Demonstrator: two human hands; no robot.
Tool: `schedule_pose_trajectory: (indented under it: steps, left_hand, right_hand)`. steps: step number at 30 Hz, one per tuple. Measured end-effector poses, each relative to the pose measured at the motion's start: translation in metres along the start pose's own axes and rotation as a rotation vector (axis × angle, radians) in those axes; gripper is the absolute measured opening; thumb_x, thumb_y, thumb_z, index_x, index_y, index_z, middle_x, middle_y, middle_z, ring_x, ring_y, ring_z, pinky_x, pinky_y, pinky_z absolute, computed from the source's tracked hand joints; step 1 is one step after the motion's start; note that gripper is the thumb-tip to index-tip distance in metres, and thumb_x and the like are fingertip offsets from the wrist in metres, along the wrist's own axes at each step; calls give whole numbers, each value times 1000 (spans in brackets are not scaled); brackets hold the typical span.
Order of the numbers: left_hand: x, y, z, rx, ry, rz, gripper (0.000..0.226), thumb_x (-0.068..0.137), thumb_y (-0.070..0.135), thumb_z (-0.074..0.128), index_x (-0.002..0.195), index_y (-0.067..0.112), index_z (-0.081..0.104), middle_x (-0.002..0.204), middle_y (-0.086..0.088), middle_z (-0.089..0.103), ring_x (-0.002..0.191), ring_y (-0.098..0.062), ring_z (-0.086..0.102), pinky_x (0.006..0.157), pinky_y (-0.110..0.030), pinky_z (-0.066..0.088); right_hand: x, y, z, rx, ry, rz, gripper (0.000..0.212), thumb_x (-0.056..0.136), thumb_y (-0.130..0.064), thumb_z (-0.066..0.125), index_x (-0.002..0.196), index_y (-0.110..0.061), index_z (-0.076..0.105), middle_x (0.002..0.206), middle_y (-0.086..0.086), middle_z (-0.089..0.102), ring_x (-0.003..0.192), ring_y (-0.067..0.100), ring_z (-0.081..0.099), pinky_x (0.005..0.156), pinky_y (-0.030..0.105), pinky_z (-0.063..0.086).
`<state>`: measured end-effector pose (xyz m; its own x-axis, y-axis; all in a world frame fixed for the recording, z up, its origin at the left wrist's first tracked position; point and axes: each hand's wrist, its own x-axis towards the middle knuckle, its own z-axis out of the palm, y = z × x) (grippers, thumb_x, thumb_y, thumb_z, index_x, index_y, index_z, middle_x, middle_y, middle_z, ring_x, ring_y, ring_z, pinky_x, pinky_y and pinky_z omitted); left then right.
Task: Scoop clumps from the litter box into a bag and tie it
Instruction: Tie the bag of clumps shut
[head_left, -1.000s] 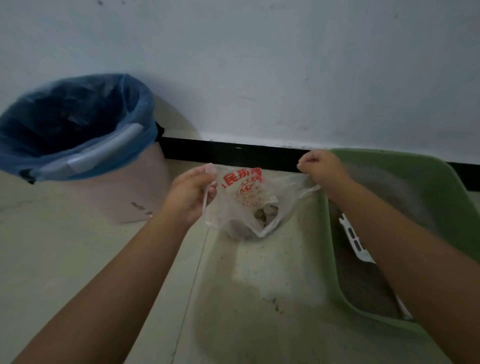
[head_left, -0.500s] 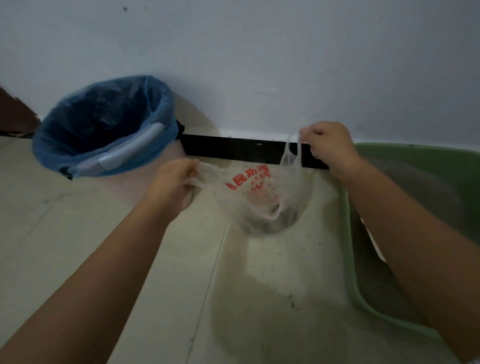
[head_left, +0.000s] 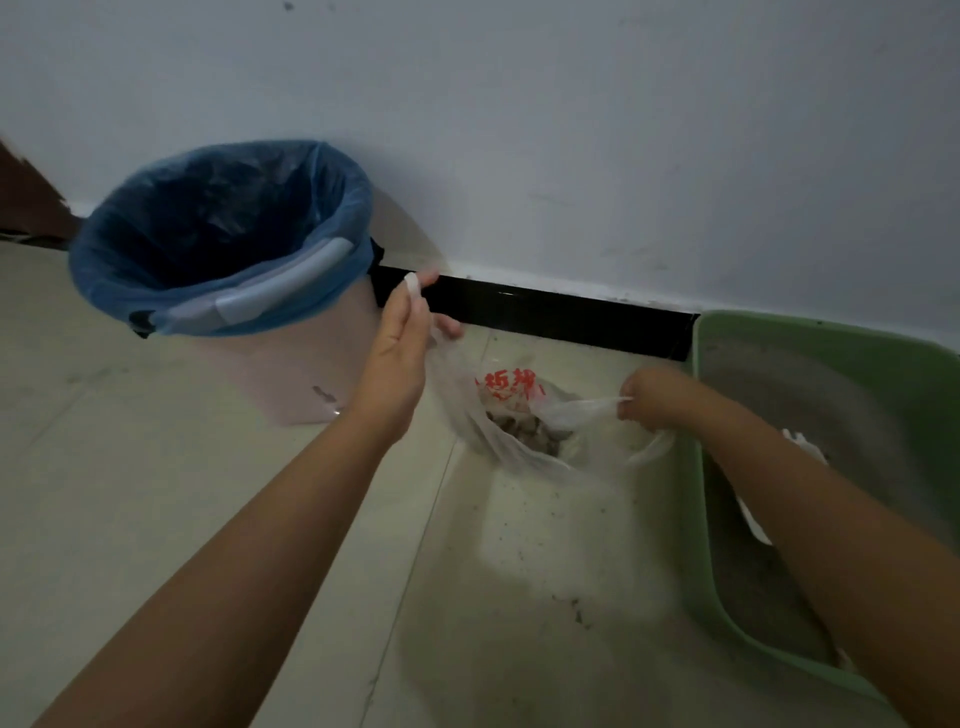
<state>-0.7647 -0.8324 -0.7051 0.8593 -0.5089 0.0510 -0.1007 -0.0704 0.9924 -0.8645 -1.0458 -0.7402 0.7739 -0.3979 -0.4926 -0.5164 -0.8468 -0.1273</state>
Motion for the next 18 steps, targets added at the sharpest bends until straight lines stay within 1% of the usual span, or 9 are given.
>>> schedule_pose_trajectory:
  steps: [2,4,5,7,9,11,14,16,18]
  left_hand:
    - [-1,-6,-6,-12,55,15,25,103,24,20,101,35,42,69,1,46,66,-6,52,71,-25,45]
    - [1,-9,-11,-62,126,11,24,103,22,21,91,31,40,57,7,36,44,1,36,50,-19,35]
    - [3,-9,-12,-92,153,0,25,103,22,22,86,30,37,52,11,35,40,1,30,43,-17,29]
    - [7,-5,-13,-163,198,-49,25,103,19,25,80,27,32,46,13,35,36,2,26,36,-13,24]
    - [11,3,-14,-198,230,-56,26,101,12,30,79,25,29,53,8,35,35,2,28,35,-12,24]
    - [12,8,-15,-203,230,-30,27,99,7,36,78,23,31,58,4,33,37,2,29,37,-13,25]
    - [10,7,-18,-310,194,-52,32,94,-3,38,73,20,32,49,8,36,37,-1,29,36,-14,23]
    - [6,3,-18,-438,148,-151,34,91,-8,34,70,19,31,43,9,37,34,-1,30,33,-13,21]
    - [1,-5,-17,-548,120,-245,36,89,-10,32,68,19,29,41,6,39,33,-2,31,31,-12,22]
  right_hand:
    - [1,-2,-10,427,61,-58,20,92,-6,49,82,3,64,58,7,54,52,16,49,60,24,42]
    - [-4,-10,-28,869,267,-120,25,90,1,47,69,-3,59,44,-1,53,42,9,51,50,17,45]
    - [-9,-17,-38,1068,360,-165,25,91,3,44,72,-4,59,47,-2,55,46,6,52,48,14,45]
    - [-16,-31,-57,1402,460,-253,29,94,1,40,73,-8,57,65,1,53,63,9,52,56,14,47]
    - [-20,-43,-69,1670,417,-292,31,95,-2,38,72,-13,56,70,1,54,70,12,53,65,22,46]
    - [-24,-50,-74,1759,303,-281,27,96,-8,39,77,-15,56,69,-1,59,73,14,57,70,29,45]
    - [-24,-56,-69,1713,129,-240,26,98,-27,36,84,-15,54,70,0,58,72,16,56,74,33,42]
    - [-22,-62,-61,1755,59,-204,33,98,-30,33,80,-11,53,48,-2,53,56,15,50,64,29,40]
    - [-16,-65,-49,1760,52,-143,36,98,-29,31,77,-8,52,32,-5,36,36,10,35,51,24,32]
